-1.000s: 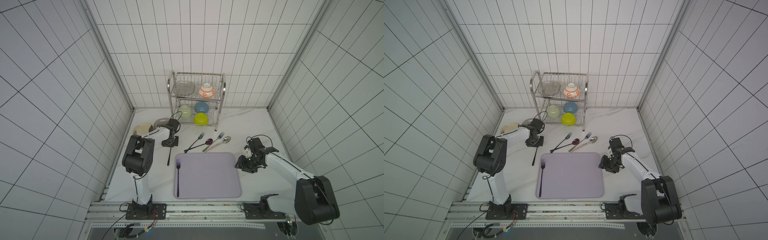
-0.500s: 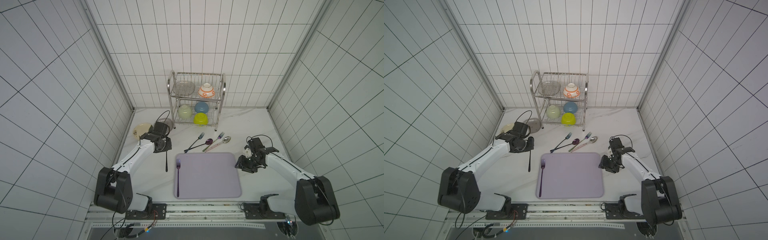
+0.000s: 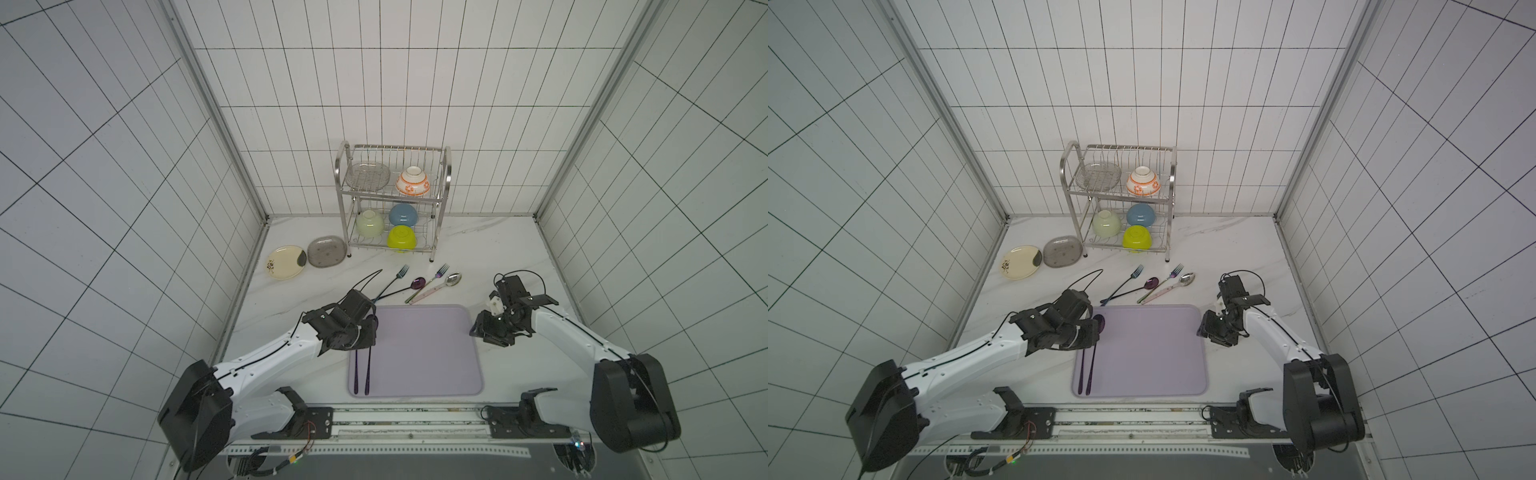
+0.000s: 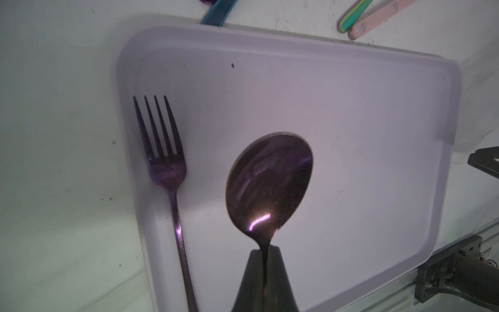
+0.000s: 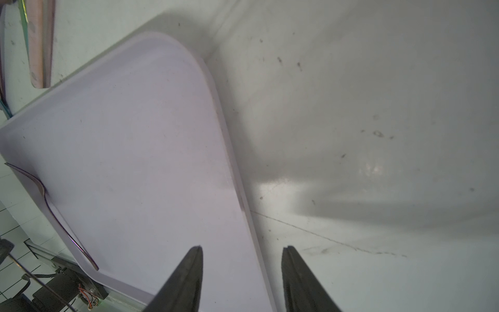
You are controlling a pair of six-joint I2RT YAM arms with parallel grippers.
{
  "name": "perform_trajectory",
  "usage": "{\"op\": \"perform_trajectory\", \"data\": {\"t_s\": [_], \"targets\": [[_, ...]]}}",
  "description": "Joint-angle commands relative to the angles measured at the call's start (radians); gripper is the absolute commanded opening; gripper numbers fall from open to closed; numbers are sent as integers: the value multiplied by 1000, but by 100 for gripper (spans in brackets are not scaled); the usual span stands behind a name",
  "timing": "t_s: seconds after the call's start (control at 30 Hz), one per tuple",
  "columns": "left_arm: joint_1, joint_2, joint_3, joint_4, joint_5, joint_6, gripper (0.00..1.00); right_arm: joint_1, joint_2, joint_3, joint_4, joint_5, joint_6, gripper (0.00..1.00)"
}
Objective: Set the spoon and fork side by side
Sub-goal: Place the spoon on the tray.
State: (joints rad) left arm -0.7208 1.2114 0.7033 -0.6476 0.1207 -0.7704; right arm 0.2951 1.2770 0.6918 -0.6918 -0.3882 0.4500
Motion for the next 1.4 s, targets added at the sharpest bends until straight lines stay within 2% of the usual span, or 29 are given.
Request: {"op": "perform_trajectory", "data": {"t_s": [0.0,0.37,0.73,1.37], "targets": [[-10,38,-14,141,-20,-59,0,11,-25,-15,-19,-12,10,50],[-7,115,-39,160,-67,-13,0,10,-47,-28,-28,-6,12,50],[-6,103,-88,161,-90,-27,0,12,-54,-34,-27,-5,16,50],[-8,166,-61,173,-118,-52,0,11,-46,-36,-22,-6,18,50]]}}
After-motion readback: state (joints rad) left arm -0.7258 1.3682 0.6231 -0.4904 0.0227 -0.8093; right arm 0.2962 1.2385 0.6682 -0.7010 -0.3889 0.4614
